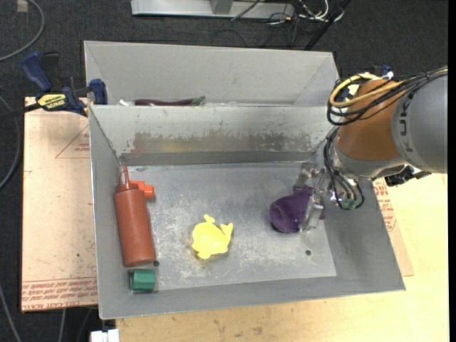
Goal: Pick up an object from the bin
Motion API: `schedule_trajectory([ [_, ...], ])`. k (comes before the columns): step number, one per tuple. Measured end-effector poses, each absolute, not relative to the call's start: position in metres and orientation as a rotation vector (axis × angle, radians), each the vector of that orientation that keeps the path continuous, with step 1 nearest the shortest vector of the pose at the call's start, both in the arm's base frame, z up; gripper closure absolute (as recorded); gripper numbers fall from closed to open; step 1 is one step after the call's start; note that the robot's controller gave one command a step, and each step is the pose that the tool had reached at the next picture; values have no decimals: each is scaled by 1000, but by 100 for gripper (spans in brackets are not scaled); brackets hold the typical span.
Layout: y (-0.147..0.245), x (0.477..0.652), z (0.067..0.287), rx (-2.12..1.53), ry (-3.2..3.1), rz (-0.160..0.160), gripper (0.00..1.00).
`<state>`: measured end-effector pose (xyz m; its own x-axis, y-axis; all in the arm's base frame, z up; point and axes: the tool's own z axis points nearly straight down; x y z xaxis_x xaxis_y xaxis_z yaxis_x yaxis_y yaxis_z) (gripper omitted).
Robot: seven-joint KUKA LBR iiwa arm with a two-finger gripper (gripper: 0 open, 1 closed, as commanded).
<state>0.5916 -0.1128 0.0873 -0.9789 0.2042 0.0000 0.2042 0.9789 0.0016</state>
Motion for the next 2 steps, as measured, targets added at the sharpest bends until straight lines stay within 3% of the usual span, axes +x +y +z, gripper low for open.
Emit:
schedule_trajectory([
  [1, -112, 587, 70, 315, 3122, 4, 100],
  [2, -112, 587, 70, 315, 3122, 4, 100],
])
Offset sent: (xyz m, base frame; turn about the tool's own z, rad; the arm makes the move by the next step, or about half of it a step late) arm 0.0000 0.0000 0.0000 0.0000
